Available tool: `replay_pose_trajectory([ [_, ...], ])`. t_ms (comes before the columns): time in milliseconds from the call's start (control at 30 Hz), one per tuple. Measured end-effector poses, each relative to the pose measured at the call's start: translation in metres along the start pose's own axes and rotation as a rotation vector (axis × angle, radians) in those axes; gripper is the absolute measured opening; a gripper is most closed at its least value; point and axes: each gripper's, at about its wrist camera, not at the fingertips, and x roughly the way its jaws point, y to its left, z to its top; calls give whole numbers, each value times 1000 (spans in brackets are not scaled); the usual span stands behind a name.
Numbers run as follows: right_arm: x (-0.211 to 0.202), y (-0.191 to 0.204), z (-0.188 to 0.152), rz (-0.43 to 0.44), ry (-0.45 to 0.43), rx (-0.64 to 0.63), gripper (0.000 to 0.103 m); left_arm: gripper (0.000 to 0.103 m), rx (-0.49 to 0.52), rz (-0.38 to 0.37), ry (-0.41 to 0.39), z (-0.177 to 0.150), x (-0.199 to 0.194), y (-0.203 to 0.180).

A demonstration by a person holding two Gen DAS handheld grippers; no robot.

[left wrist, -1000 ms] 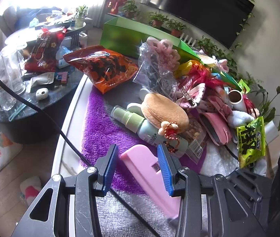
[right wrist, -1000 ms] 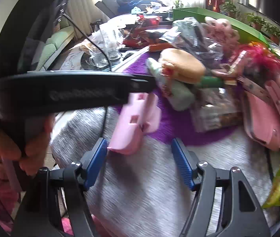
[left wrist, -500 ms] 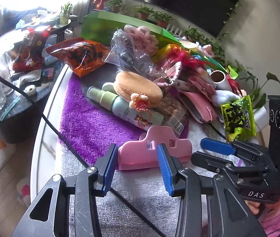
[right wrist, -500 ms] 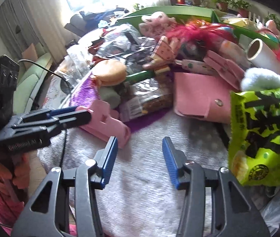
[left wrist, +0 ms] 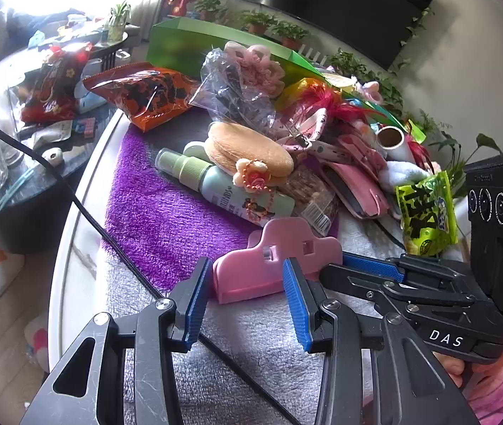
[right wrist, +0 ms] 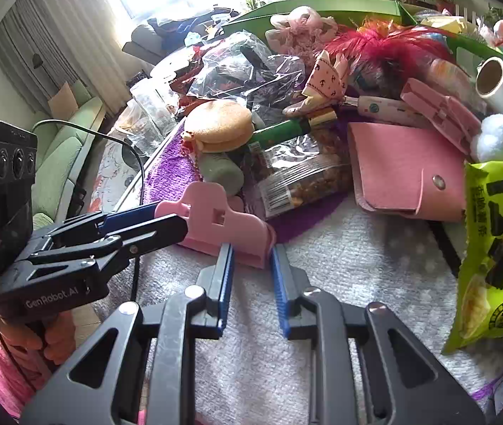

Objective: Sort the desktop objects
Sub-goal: 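Lift the pink plastic clip up off the blanket with the right gripper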

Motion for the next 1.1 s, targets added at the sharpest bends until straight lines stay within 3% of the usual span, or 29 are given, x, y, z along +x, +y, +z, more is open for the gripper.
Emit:
replay_pose_trajectory([
  [200,0,4,0,-2,-10,-13,25,41,27,69,-3,-3,0,-13],
  [367,-12,1,-2,-8,-31,-16,24,42,16,54,-7,-5,-5,-21],
  [533,-25,2,-3,-16,-52,-46,24,42,81,95,-41,0,-13,-43],
  [1100,-99,-30,12,-26,-193,-40,25,42,149,32,-102,38,-30,-105],
])
